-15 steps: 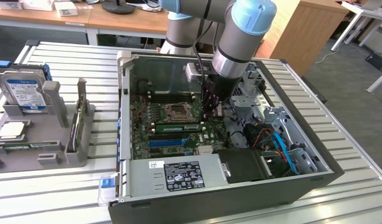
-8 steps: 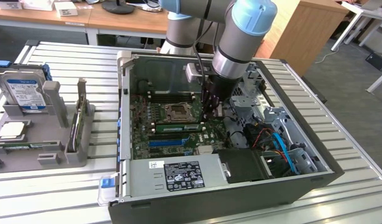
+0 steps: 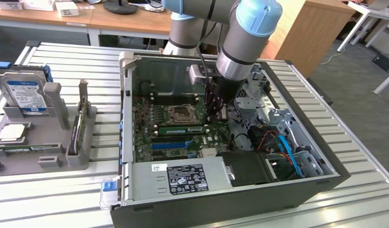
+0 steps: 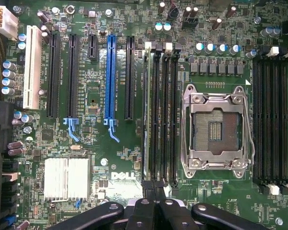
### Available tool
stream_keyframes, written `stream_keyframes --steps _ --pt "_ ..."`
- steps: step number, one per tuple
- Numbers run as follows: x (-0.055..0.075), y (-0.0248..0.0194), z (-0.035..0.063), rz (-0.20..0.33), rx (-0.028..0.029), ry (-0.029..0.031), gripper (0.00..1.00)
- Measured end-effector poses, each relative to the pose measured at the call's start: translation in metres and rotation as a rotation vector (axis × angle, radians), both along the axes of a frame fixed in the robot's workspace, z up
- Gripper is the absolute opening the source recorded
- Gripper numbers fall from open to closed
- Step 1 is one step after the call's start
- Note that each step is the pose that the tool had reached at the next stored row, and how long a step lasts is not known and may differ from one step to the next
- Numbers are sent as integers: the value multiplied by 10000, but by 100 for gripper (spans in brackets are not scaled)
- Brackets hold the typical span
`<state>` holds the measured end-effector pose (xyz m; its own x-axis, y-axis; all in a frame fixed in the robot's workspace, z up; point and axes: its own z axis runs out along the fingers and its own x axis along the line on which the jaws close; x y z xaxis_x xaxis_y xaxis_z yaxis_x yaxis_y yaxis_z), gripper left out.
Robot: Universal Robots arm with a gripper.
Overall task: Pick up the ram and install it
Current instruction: 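Press down the ram until it locks into place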
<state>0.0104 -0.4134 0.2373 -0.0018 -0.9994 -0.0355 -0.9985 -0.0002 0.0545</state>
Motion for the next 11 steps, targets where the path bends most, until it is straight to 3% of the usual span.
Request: stream_keyframes --steps 11 --pt "0 1 -28 0 0 0 11"
